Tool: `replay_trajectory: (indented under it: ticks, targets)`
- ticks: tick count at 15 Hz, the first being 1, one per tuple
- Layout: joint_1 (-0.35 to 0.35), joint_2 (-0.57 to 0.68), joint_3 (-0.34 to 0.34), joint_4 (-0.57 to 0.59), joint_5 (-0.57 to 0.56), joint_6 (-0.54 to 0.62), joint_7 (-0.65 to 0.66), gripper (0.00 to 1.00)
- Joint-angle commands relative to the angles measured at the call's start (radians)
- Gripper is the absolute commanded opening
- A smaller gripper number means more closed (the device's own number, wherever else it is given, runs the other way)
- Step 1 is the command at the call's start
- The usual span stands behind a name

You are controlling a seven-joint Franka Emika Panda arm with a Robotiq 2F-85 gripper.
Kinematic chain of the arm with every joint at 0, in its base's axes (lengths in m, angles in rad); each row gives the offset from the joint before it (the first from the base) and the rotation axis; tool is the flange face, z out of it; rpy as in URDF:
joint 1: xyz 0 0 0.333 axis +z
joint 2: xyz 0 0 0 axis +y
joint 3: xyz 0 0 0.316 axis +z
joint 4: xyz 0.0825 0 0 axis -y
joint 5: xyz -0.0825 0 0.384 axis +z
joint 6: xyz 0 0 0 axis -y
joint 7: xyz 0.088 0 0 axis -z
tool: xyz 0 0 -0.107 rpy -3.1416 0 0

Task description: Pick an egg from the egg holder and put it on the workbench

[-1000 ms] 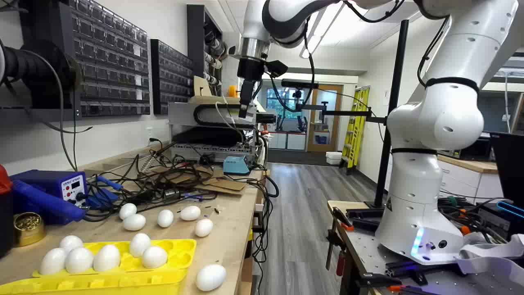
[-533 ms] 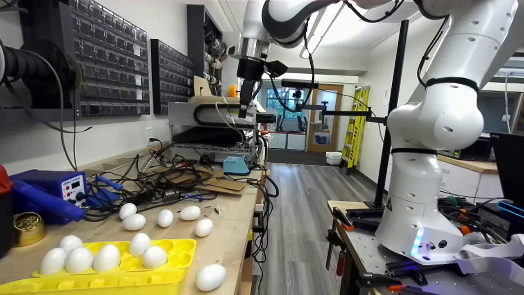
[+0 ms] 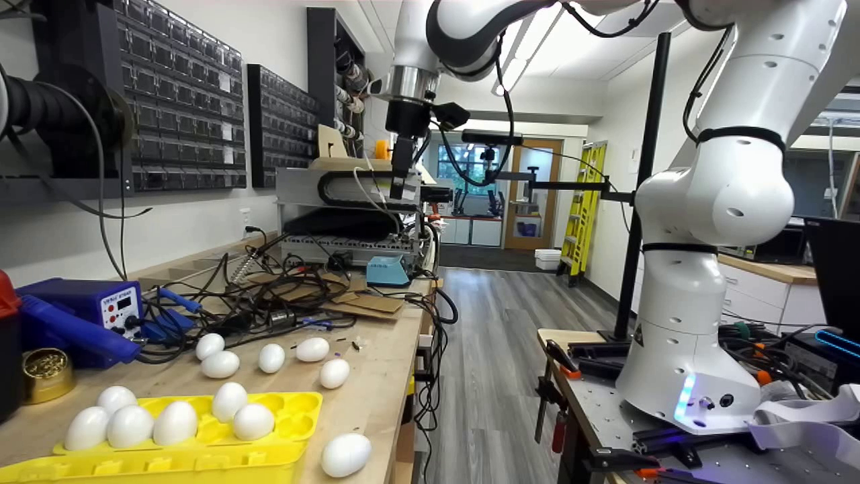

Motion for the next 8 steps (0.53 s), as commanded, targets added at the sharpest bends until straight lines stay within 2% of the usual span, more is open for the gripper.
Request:
replay_trajectory:
  ticks: [1, 8]
  targets:
    - [-0.001, 0.018, 0.031, 0.015, -0.005, 0.015, 0.019, 1.0]
    - [0.019, 0.084, 0.101, 0.02, -0.01, 0.08, 0.064, 1.0]
